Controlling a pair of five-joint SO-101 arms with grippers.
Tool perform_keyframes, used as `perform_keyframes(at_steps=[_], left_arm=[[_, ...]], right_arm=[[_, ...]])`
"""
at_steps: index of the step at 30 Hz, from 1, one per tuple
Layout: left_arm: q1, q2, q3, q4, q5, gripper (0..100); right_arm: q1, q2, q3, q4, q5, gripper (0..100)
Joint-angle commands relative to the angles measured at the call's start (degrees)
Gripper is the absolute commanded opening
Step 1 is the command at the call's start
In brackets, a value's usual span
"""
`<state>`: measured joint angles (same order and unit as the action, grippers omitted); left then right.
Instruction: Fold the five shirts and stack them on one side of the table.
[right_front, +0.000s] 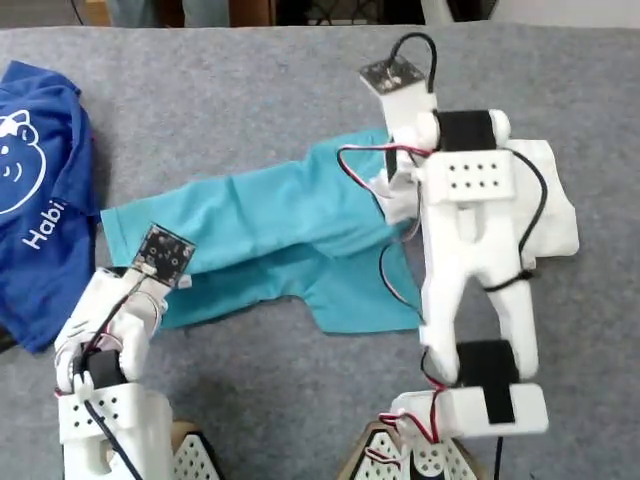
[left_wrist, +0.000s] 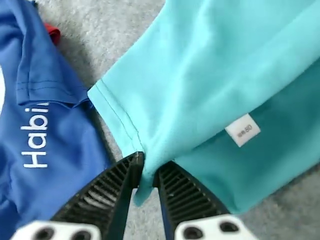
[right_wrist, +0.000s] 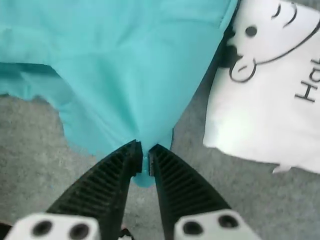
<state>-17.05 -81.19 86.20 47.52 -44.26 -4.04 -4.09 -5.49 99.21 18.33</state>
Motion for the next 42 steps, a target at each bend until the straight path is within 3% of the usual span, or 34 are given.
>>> perform_keyframes(at_steps=[1, 7, 20, 36, 39, 42], left_arm=[[-2.8, -0.9, -0.2, -0.9, -3.8, 3], [-8.0, -0.4, 0.0, -1.0, -9.0, 3], [-7.7, -0.9, 4.7, -2.6, -9.8, 3], [-8.0, -0.7, 5.2, -2.0, -9.8, 3], [-8.3, -0.8, 4.6, 0.4, -10.2, 11], [-9.3, -0.9, 2.5, 3.0, -10.1, 16]], right_arm=[[2.5, -4.3, 3.8, 1.3, 2.1, 1.4], [6.2, -8.7, 13.3, 0.9, 6.6, 1.4], [6.5, -14.3, 31.1, -7.6, 8.0, 1.4], [6.2, -14.1, 34.2, -11.8, 8.0, 1.5], [6.1, -14.1, 35.8, -11.8, 7.8, 3.4], [6.1, -14.5, 37.1, -11.6, 7.8, 14.5]])
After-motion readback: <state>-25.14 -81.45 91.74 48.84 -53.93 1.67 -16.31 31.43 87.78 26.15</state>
